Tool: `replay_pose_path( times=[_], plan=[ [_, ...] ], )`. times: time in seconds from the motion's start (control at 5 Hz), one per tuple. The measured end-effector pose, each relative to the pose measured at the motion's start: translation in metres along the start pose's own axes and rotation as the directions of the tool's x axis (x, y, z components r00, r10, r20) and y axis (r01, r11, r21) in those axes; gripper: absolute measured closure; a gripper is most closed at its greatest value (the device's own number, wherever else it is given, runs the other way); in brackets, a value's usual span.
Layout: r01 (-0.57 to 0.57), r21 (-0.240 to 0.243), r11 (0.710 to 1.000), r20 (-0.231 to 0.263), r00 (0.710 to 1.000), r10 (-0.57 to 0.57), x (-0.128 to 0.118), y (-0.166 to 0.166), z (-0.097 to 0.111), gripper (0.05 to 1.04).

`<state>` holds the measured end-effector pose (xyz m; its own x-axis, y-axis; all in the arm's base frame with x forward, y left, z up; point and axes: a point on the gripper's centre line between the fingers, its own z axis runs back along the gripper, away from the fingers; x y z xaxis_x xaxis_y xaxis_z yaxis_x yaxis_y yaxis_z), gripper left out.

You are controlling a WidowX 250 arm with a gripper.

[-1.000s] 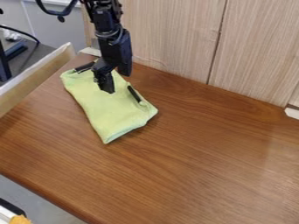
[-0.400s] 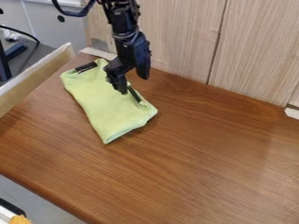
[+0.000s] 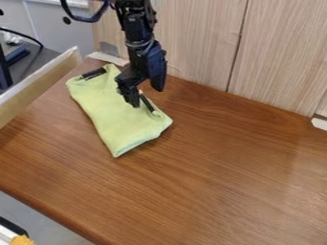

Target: Unfold the cloth from top right to bottom left

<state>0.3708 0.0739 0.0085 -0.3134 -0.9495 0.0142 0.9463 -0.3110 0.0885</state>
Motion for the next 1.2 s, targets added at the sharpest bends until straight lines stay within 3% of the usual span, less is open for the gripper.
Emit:
replay_pose_path(
  times=[0.2,0.4,0.6,0.8,1.0,1.2],
  plan=[
    [0.000,-0.014,1.000,-0.019,1.000,-0.001,-0.003,-0.002,-0.002,0.135],
    [0.001,-0.048,0.999,-0.006,1.000,-0.001,-0.002,-0.007,-0.015,0.418],
    [0.003,-0.039,0.999,-0.021,1.000,-0.004,-0.001,-0.002,-0.013,0.716],
    [-0.001,-0.055,0.998,-0.027,1.000,-0.001,-0.002,-0.003,-0.018,0.926],
    [0.000,-0.057,0.998,-0.031,1.000,-0.002,-0.002,-0.003,-0.018,1.014],
    [-0.003,-0.061,0.998,-0.031,1.000,0.001,-0.002,-0.003,-0.018,1.025]
  ],
)
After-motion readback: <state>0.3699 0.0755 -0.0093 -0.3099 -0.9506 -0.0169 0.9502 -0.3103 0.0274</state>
